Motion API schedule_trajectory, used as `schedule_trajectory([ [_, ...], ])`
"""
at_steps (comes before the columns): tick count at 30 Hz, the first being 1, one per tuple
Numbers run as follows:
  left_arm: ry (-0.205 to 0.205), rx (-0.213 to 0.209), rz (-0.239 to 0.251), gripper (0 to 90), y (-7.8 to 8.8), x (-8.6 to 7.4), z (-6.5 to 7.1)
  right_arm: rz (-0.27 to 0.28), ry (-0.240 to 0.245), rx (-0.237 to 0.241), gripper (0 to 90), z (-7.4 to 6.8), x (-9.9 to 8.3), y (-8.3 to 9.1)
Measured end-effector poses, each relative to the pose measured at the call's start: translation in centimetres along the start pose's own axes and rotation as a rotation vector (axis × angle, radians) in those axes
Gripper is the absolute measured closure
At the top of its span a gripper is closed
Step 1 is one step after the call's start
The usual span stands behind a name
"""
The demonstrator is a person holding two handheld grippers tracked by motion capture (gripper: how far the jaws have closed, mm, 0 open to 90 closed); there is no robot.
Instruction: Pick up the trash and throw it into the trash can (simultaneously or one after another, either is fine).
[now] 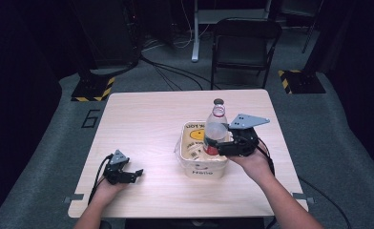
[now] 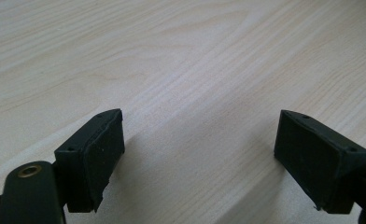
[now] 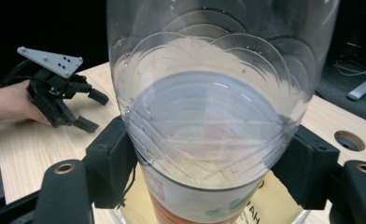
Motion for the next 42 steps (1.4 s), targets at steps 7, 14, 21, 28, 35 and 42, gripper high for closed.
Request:
schedule_trajectory([
  [7,0.0,-0.001,-0.001,15.9,0.0,0.0,0.0,-0.008,0.017,-0.021,27.5,0.2,-1.2,-0.7],
  [14,-0.002,-0.001,0.0,15.9,0.0,0.0,0.0,-0.017,-0.001,-0.035,27.4,0.6,-2.3,-1.3],
  [21,-0.009,0.002,-0.002,15.9,0.0,0.0,-0.1,-0.032,0.004,-0.055,27.3,1.0,-3.4,-1.9],
  [28,-0.009,0.002,-0.002,15.9,0.0,0.0,-0.1,-0.045,-0.013,-0.074,27.3,1.4,-4.5,-2.5],
  [35,-0.009,0.0,-0.001,15.9,0.0,0.0,-0.1,-0.049,-0.019,-0.081,27.2,1.4,-5.1,-3.1],
  [42,-0.009,0.002,-0.002,15.9,0.0,0.0,-0.1,-0.065,-0.03,-0.084,26.9,1.5,-5.7,-3.4],
])
Point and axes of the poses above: each handheld gripper's, and its own axes: y roughly backward along the jaws, x roughly out of its top, z roughly to its right, the point moved 6 cm from there along -y, roughly forward along the jaws, and after that the axes turned 8 degrees about -y, right-handed, at the moved point
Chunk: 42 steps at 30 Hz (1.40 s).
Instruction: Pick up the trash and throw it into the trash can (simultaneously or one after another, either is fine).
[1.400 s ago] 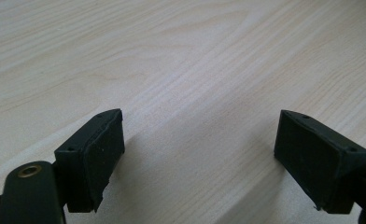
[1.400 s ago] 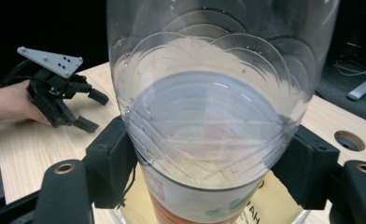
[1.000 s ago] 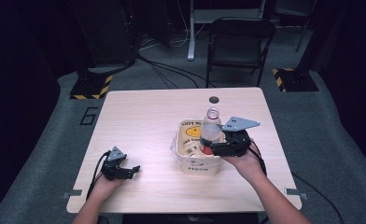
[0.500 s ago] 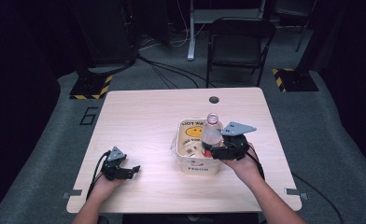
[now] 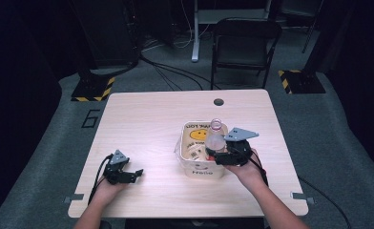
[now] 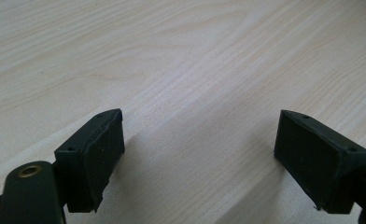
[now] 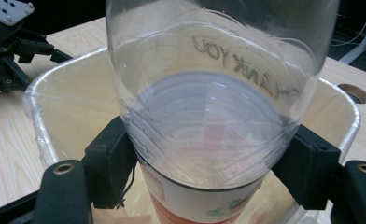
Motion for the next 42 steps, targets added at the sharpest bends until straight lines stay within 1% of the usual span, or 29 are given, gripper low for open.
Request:
schedule_trajectory([
  [5,0.0,0.0,0.0,15.9,0.0,0.0,0.0,-0.006,0.003,-0.005,26.5,-0.1,-0.1,-0.1],
  [11,0.0,0.0,0.0,15.9,0.0,0.0,0.0,-0.028,0.004,-0.011,23.1,0.0,-0.3,-0.2],
  [16,0.0,0.0,0.0,15.9,0.0,0.0,0.0,-0.017,0.003,-0.011,22.4,0.0,-0.2,0.2],
  [23,-0.001,-0.002,-0.001,15.9,0.0,0.0,0.0,0.004,0.005,-0.009,22.1,0.0,-0.2,1.3],
  [26,-0.004,-0.003,-0.001,15.9,0.0,0.0,0.0,0.014,-0.004,-0.011,22.1,0.1,-0.2,1.8],
  [27,0.003,-0.003,0.0,15.9,0.0,0.0,0.0,0.019,-0.009,-0.012,22.1,0.1,-0.1,2.0],
  [31,0.002,-0.003,0.0,15.9,0.0,0.0,0.0,0.03,-0.002,-0.016,22.1,0.3,-0.1,2.5],
  [33,0.0,-0.003,-0.001,15.9,0.0,0.0,0.0,0.038,-0.004,-0.02,22.1,0.3,-0.1,3.1],
  [39,0.0,-0.003,-0.002,15.9,0.0,0.0,0.0,0.049,-0.004,-0.032,22.3,0.6,-0.2,3.9],
  [42,-0.002,-0.003,-0.002,15.9,0.0,0.0,0.0,0.055,-0.005,-0.049,22.8,1.1,-0.4,4.4],
])
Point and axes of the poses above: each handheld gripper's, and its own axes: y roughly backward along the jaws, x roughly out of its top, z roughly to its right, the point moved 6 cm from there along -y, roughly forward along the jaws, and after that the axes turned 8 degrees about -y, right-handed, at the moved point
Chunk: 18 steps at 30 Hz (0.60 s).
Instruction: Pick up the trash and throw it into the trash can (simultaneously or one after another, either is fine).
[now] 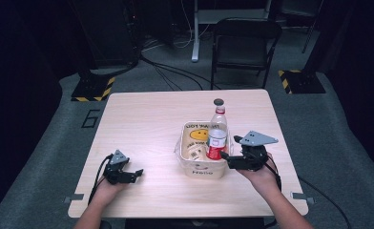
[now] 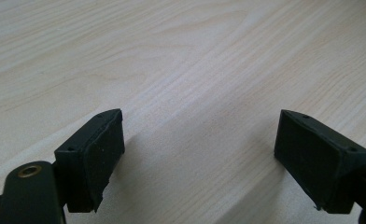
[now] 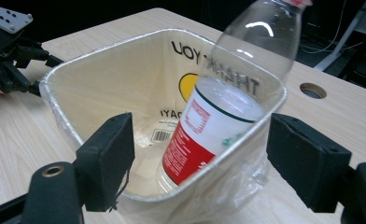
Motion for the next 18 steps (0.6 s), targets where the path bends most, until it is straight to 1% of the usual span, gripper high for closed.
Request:
schedule_trajectory([
  [3,0.001,0.0,0.001,15.9,0.0,0.0,0.0,0.002,-0.011,-0.013,23.6,0.4,-0.1,0.4],
  [7,0.0,0.0,0.0,15.9,0.0,0.0,0.0,0.004,0.002,-0.043,24.6,1.1,-0.5,1.3],
  [12,-0.001,0.0,0.0,15.9,0.0,0.0,0.0,0.011,-0.016,-0.062,26.0,1.9,-1.0,2.3],
  [15,0.0,0.0,0.0,15.9,0.0,0.0,0.0,0.012,-0.02,-0.077,26.2,2.4,-1.5,2.8],
  [18,-0.001,0.0,0.0,15.9,0.0,0.0,0.0,0.011,-0.034,-0.087,26.6,2.9,-1.9,3.1],
])
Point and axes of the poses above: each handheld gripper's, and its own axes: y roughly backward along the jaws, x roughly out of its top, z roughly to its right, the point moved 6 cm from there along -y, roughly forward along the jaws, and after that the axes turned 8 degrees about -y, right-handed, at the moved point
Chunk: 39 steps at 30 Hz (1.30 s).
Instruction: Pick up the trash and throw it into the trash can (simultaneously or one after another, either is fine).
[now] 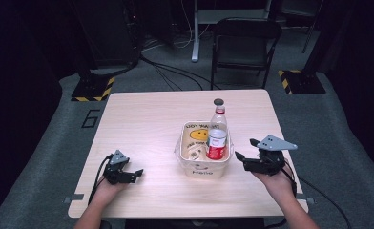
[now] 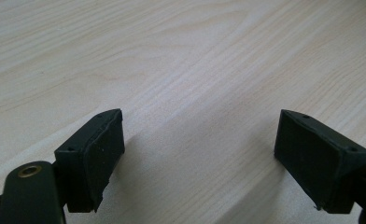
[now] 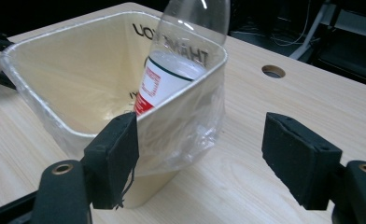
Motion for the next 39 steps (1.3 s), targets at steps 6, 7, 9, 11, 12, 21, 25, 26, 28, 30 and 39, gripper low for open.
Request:
schedule_trajectory([
  [6,0.001,0.0,0.0,15.9,0.0,0.0,0.0,-0.003,-0.019,-0.013,27.5,1.0,-0.9,0.5],
  [7,0.001,0.0,0.0,15.9,0.0,0.0,0.0,-0.003,-0.019,-0.013,27.5,1.0,-0.9,0.5],
  [9,0.002,0.003,0.004,15.9,0.0,0.0,0.0,-0.008,-0.024,-0.022,28.2,1.4,-1.4,0.5],
  [11,0.001,0.003,0.004,15.9,0.0,0.0,0.0,-0.008,-0.035,-0.025,28.7,1.6,-1.7,0.5],
  [12,0.002,0.004,0.004,15.9,0.0,0.0,0.0,-0.009,-0.038,-0.027,29.0,1.7,-1.8,0.6],
  [21,0.0,0.0,0.0,15.9,0.0,0.0,0.0,-0.029,-0.046,-0.055,30.8,2.7,-3.3,0.4],
  [25,0.001,0.0,-0.001,15.9,0.0,0.0,0.0,-0.035,-0.052,-0.066,31.9,3.0,-3.9,0.4],
  [26,0.001,0.0,-0.001,15.9,0.0,0.0,0.0,-0.035,-0.054,-0.067,32.4,3.1,-4.0,0.4],
  [28,0.002,0.003,0.004,15.9,0.0,0.0,0.0,-0.038,-0.054,-0.07,33.1,3.3,-4.3,0.4],
  [30,0.001,0.003,0.004,15.9,0.0,0.0,0.0,-0.043,-0.059,-0.07,33.9,3.4,-4.6,0.3],
  [39,0.001,0.003,0.004,15.9,0.0,0.0,0.0,-0.063,-0.056,-0.082,35.8,4.0,-5.8,0.3],
])
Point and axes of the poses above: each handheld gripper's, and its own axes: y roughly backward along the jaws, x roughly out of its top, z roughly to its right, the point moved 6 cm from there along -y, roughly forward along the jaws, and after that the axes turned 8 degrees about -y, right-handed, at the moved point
